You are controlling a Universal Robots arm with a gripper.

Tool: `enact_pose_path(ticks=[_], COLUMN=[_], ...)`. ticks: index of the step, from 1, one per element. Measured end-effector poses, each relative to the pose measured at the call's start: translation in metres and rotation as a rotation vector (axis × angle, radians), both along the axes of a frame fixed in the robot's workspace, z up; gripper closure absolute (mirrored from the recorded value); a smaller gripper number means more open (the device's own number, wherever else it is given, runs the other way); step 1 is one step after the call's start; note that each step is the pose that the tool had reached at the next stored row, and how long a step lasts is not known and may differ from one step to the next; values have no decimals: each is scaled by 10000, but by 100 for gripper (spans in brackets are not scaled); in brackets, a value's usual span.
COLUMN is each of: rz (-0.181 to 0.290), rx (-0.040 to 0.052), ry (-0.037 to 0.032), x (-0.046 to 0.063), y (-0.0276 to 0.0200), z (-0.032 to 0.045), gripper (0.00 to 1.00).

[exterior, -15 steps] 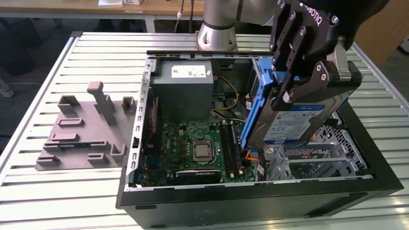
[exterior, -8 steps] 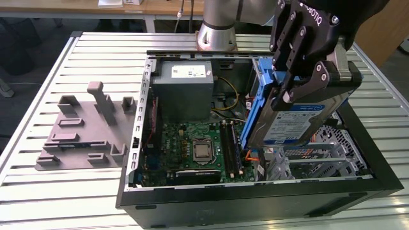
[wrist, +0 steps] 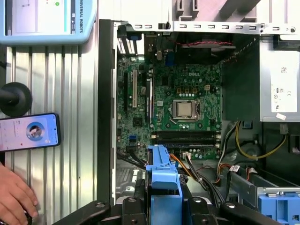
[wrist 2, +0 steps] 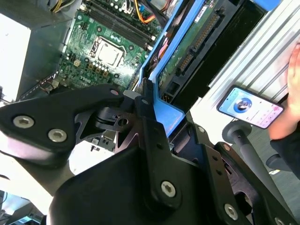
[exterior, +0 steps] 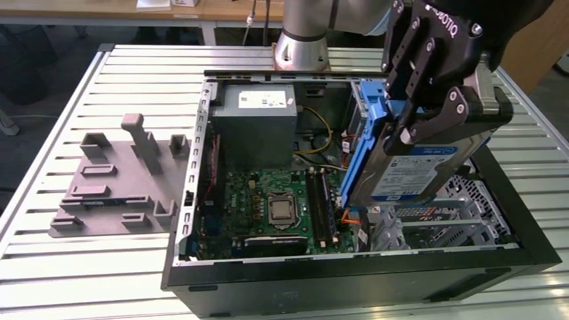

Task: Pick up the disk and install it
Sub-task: 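Insert the disk into the insertion slot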

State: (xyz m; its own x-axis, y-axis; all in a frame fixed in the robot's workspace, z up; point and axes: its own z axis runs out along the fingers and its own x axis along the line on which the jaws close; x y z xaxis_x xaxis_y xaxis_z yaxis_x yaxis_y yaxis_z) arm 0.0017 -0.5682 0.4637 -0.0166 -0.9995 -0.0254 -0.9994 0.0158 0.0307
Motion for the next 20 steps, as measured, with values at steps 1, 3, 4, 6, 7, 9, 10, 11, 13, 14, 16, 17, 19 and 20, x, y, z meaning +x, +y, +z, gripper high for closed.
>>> enact_pose_path(ticks=[1,3,4,6,7,9,10,11,13,14,16,17,19,20], rz=[-1,1,0,1,1,7,16,26,39,43,45,44,44,44], rx=[-2,-4,-3,-3,-3,-2,-2,-3,-3,-3,-2,-2,-2,-2], ry=[0,1,1,1,1,0,0,1,0,1,1,1,1,1], x=[21,61,80,115,134,171,189,206,242,266,317,342,385,402], y=[-2,-2,-2,-2,-2,-3,-3,-3,-3,-4,-4,-3,-3,-3], z=[-2,-9,-14,-23,-28,-38,-41,-45,-52,-55,-62,-66,-75,-80], gripper=[64,64,64,64,64,64,64,64,64,64,64,64,64,64])
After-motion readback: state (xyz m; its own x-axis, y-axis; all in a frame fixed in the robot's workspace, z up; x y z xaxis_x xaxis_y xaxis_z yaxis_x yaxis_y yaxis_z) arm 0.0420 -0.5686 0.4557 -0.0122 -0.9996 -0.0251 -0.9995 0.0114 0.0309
